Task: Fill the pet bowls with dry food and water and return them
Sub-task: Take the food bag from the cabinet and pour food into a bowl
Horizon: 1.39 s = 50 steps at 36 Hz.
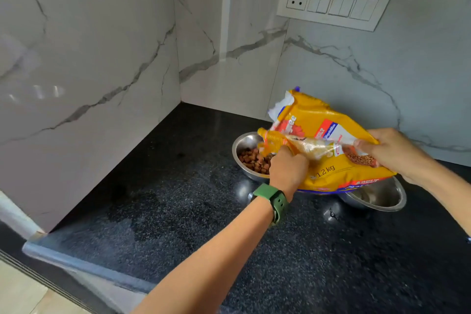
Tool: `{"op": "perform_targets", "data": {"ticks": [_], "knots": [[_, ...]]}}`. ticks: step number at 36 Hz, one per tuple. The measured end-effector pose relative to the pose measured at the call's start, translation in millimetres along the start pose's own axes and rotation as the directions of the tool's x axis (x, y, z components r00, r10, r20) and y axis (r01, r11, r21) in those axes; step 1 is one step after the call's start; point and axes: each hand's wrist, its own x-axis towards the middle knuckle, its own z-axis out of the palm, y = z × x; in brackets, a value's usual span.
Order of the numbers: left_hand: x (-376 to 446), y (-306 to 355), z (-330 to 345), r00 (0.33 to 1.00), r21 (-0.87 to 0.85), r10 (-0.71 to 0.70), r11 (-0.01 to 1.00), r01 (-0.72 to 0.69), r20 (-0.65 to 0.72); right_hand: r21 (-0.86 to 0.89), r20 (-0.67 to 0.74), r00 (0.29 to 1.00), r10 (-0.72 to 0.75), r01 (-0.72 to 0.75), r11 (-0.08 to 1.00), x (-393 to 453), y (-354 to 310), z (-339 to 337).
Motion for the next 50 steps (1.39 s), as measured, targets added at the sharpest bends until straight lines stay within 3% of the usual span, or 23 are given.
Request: {"op": "perform_targets", "data": {"ticks": [3, 10, 17, 21, 29, 37, 42, 50], "knots": [[2, -3, 1, 0.997, -0.015, -0.067, 0.998, 0.067, 0.032, -0.036, 0.023, 1.0, 0.008, -0.007, 0.999, 1, 0, 1], [2, -1, 0, 0.998, -0.002, -0.06, 0.998, 0.06, 0.032, -0.032, 0.012, 1.0, -0.012, 0.012, 0.999, -4, -8, -4], [-6, 1, -1, 0.998, -0.003, 0.069, 0.998, -0.069, -0.001, -0.018, -0.056, 0.997, -0.052, 0.051, 0.999, -8, -12, -6], [-8, 0, -2, 0.998, -0.006, -0.054, 0.999, 0.054, 0.016, -0.102, 0.019, 1.0, 0.002, 0.0, 0.995, -5, -10, 3], [-7, 1, 0, 0.998, 0.026, -0.061, 0.998, 0.06, 0.014, -0.095, -0.008, 1.0, 0.015, -0.015, 0.995, -2, -5, 3], [-9, 0, 1, 0.998, -0.035, 0.056, 0.998, -0.057, -0.021, -0.062, -0.074, 0.997, -0.037, 0.032, 0.998, -4, -12, -8], [-8, 0, 0, 0.998, 0.008, -0.061, 0.998, 0.061, 0.006, -0.165, 0.013, 1.0, 0.001, 0.001, 0.986, -3, -4, 4], [-3, -2, 5, 0.997, -0.008, -0.067, 0.998, 0.068, 0.027, -0.087, 0.01, 1.0, 0.012, -0.011, 0.996, -7, -4, -2]]}}
